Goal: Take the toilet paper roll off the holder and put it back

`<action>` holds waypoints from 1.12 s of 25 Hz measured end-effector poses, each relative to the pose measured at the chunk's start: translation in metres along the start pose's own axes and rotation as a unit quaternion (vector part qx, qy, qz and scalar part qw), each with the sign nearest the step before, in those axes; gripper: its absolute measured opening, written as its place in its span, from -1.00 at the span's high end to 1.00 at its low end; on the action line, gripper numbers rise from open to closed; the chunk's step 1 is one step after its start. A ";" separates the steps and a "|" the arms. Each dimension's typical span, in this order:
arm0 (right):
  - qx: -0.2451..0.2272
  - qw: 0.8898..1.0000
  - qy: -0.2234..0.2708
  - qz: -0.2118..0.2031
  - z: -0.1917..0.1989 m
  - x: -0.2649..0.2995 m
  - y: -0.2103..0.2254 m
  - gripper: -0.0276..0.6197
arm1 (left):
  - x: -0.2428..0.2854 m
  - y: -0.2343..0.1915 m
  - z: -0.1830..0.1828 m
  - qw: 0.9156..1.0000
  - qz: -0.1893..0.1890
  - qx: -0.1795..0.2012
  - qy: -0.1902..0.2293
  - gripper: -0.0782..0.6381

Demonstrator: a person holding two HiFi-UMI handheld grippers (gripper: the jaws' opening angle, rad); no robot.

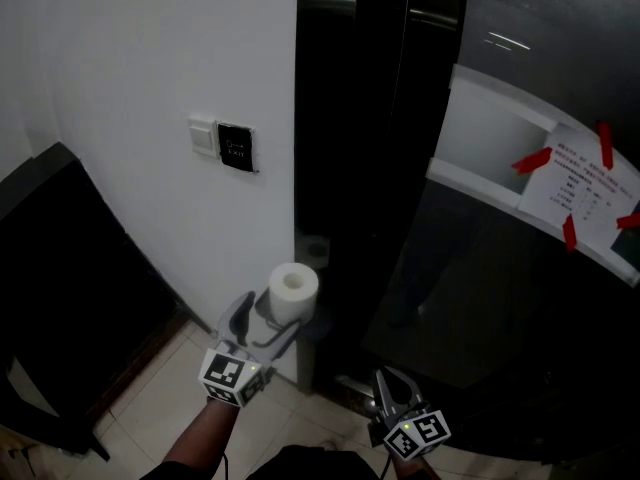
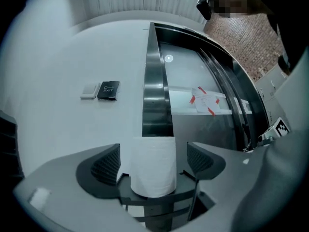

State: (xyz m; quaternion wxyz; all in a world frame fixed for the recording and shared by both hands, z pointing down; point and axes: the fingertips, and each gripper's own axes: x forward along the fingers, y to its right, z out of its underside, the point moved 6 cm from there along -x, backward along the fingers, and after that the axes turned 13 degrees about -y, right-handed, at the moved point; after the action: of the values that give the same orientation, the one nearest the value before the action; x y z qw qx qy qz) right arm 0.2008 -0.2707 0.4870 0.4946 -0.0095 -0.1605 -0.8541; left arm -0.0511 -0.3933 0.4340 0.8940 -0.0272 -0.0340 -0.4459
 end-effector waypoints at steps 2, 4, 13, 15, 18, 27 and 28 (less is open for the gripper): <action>-0.006 1.000 -0.001 -0.002 0.001 0.000 -0.012 0.87 | -0.015 -0.002 0.006 1.000 0.003 -0.002 -0.008 -0.41; -0.012 1.000 -0.005 -0.004 0.003 -0.001 -0.026 0.87 | -0.033 -0.006 0.011 1.000 0.002 -0.002 -0.014 -0.32; -0.006 1.000 -0.024 0.015 0.039 -0.024 -0.093 0.87 | -0.120 -0.018 0.030 0.999 0.000 -0.048 -0.017 0.77; -0.003 0.999 -0.031 0.021 0.046 -0.032 -0.104 0.87 | -0.130 -0.018 0.037 0.999 0.005 -0.047 -0.021 0.78; -0.004 0.999 -0.039 0.034 0.051 -0.046 -0.114 0.87 | -0.142 -0.015 0.047 0.998 0.013 -0.055 -0.028 0.78; -0.018 1.000 -0.011 0.017 0.046 -0.084 -0.127 0.87 | -0.185 0.016 0.057 0.997 -0.022 -0.060 -0.034 0.78; -0.020 1.000 -0.007 0.014 0.046 -0.092 -0.126 0.87 | -0.190 0.023 0.055 0.997 -0.029 -0.057 -0.032 0.78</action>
State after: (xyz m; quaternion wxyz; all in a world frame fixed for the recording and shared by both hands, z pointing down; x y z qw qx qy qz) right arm 0.1344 -0.1221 0.4810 0.5050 -0.0276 -0.1471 -0.8500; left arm -0.1485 -0.2238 0.4723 0.8763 -0.0914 -0.0383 -0.4714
